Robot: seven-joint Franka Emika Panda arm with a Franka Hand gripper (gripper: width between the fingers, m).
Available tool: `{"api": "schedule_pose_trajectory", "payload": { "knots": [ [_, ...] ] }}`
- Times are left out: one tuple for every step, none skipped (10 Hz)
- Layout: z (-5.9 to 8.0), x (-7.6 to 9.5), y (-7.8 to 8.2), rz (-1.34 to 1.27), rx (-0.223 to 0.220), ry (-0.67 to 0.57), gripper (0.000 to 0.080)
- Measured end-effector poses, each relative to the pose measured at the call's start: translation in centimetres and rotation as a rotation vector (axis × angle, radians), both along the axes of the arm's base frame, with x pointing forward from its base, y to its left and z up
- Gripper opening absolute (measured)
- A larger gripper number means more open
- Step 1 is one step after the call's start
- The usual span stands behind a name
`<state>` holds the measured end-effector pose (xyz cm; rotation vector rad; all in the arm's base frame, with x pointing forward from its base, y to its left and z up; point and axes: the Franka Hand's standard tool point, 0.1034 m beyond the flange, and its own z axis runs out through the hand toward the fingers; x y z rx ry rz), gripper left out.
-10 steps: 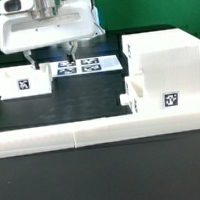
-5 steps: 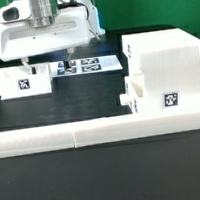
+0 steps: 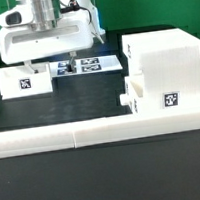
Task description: Assemble drawer
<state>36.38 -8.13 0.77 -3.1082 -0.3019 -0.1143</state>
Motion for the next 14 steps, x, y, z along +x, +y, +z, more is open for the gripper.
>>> {"api": "schedule_pose_trajectory", "payload": {
  "knots": [
    [-0.15, -0.27, 1.01, -0.010, 0.003, 0.009, 0.0649],
    [-0.22, -0.21, 1.32, -0.002, 0.002, 0.007, 0.0649],
    [-0.28, -0.14, 1.25, 0.002, 0.001, 0.004, 0.0649],
    [-0.26, -0.07, 1.10, 0.007, 0.000, 0.003, 0.0637],
    [-0.27, -0.07, 1.13, 0.008, 0.000, 0.003, 0.0637],
    [-0.28, -0.07, 1.13, 0.008, 0.000, 0.003, 0.0468],
    [-0.28, -0.07, 1.13, 0.008, 0.000, 0.003, 0.0286],
    [-0.28, -0.07, 1.13, 0.008, 0.000, 0.003, 0.0151],
    [-0.28, -0.05, 1.14, 0.009, 0.000, 0.003, 0.0151],
    [-0.29, -0.04, 1.13, 0.009, 0.000, 0.003, 0.0043],
    [-0.29, -0.03, 1.13, 0.009, 0.000, 0.003, 0.0043],
    [-0.28, -0.03, 1.13, 0.009, 0.000, 0.003, 0.0043],
    [-0.28, -0.03, 1.13, 0.009, 0.000, 0.003, 0.0043],
    [-0.28, -0.03, 1.13, 0.009, 0.000, 0.003, 0.0043]
  ]
}}
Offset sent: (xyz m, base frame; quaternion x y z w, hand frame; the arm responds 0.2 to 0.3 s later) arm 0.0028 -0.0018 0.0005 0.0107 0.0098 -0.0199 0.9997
